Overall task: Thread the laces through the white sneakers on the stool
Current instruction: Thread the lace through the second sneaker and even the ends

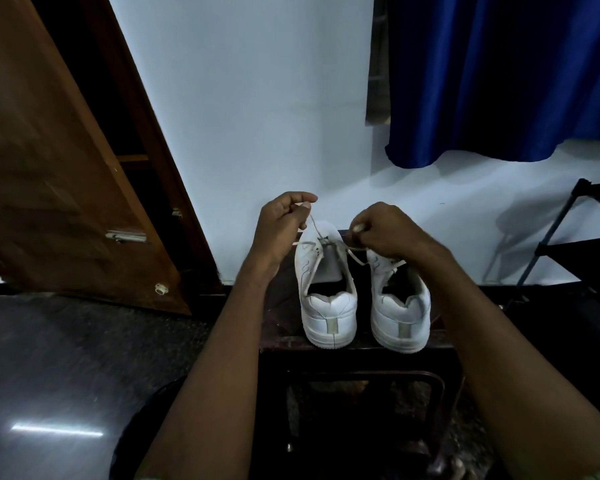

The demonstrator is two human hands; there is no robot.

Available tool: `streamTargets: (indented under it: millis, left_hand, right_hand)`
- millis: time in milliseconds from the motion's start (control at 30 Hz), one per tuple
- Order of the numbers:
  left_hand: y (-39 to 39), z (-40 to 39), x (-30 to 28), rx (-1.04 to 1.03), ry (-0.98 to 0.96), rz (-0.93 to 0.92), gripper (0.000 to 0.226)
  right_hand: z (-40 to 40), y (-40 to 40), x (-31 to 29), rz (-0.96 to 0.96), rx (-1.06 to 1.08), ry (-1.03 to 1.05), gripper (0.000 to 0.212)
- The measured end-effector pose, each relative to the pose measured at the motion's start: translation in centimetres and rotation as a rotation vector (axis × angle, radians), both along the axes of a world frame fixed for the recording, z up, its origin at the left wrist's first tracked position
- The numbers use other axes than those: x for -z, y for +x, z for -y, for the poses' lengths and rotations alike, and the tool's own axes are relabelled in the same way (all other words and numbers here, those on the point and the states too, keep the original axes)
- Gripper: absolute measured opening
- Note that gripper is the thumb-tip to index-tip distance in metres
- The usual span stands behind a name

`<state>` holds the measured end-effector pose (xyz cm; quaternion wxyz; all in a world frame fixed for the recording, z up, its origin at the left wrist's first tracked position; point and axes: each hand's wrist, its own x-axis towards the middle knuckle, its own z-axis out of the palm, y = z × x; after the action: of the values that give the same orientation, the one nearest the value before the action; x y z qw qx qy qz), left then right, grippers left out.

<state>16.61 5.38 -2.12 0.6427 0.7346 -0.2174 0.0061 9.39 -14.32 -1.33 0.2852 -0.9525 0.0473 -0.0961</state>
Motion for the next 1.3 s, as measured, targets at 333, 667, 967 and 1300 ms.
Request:
streamTargets:
  millis: [333,667,967,1300]
  left_hand:
    - [0.1,0.2,-0.1,-0.059,-0.115,0.011,0.023]
    - [0.4,0.4,1.5,0.150,0.176,-0.015,0.050]
    - [-1.5,1.5,2.4,0.058,0.764,0.142,0.070]
    - [-1.7,1.7,2.3,-0.013,0.725,0.019,0.053]
  right_hand:
    - [0.6,0.2,1.3,0.018,0.042,-0.202,0.014]
    - [-0.6,-0.4,-1.3,0.237,0.077,1.221,0.032]
    - [-1.4,0.4,0.7,-0.079,0.083,-0.247,0.014]
    - [-0.5,-0.7,-1.9,0.211,0.058,0.780,0.024]
